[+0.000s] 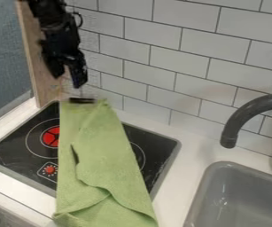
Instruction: Unfold the cloth from right to the top edge of the cooker
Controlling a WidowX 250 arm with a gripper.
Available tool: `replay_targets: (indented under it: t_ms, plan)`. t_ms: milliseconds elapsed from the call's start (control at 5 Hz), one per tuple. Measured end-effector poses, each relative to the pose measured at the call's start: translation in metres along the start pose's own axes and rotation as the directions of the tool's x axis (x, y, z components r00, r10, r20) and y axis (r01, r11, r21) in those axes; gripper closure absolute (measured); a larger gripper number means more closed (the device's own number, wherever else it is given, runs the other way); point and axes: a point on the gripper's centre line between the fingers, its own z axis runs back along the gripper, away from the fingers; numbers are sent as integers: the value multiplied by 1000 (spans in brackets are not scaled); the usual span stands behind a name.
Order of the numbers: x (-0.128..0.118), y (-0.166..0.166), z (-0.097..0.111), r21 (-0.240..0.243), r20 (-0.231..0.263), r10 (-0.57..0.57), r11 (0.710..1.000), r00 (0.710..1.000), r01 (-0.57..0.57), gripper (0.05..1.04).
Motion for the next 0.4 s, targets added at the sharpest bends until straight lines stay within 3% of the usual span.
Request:
replay_targets:
  t_ms: [200,400]
  plan:
    - [-4,-6,5,-14,6,-17,1000,1000,18,85]
    - [-14,-9,2,9,6,40,999,999,-40,85]
